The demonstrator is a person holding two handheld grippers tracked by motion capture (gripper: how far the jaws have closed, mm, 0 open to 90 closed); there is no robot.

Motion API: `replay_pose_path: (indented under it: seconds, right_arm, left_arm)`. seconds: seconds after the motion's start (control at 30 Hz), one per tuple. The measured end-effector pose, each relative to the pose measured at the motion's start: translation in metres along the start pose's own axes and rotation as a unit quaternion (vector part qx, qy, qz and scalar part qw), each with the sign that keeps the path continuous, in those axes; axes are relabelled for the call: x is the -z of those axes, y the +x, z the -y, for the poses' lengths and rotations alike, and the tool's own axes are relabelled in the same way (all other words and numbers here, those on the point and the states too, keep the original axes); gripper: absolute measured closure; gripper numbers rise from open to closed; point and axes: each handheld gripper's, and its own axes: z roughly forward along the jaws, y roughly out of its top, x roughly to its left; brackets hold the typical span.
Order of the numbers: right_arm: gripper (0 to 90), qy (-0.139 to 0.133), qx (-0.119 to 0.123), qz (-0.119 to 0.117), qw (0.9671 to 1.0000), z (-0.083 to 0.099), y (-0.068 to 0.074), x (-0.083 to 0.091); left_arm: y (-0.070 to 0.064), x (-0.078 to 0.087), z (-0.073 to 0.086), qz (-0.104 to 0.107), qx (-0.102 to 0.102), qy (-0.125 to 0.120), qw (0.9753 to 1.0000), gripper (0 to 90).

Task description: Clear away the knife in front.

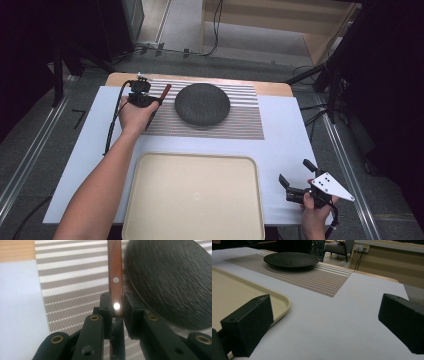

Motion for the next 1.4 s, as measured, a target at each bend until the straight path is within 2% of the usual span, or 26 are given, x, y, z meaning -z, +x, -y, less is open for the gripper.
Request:
replay_pose_path:
  seconds: [0.4, 0.6, 0.77, 1.4]
  right_arm:
    - [0.0, 0.001, 0.001, 0.001, 1.0, 0.0, 0.0, 0.0]
    - [0.0, 0.001, 0.002, 0.001, 1.0, 0.0, 0.0, 0.0]
    - [0.0, 0.001, 0.001, 0.001, 1.0, 0.0, 0.0, 0.0]
    - [0.0, 0.003, 0.004, 0.001, 1.0, 0.0, 0.001, -0.001]
  left_arm:
    - [-0.012, 0.024, 0.016, 0.012, -0.028, -0.006, 0.9995, 77.5]
    - [-0.017, 0.031, 0.028, 0.013, -0.036, -0.011, 0.9992, 77.5]
    - [-0.022, 0.04, 0.038, 0.025, -0.04, -0.019, 0.9987, 77.5]
    - [-0.043, 0.071, 0.079, 0.052, -0.072, -0.032, 0.9956, 77.5]
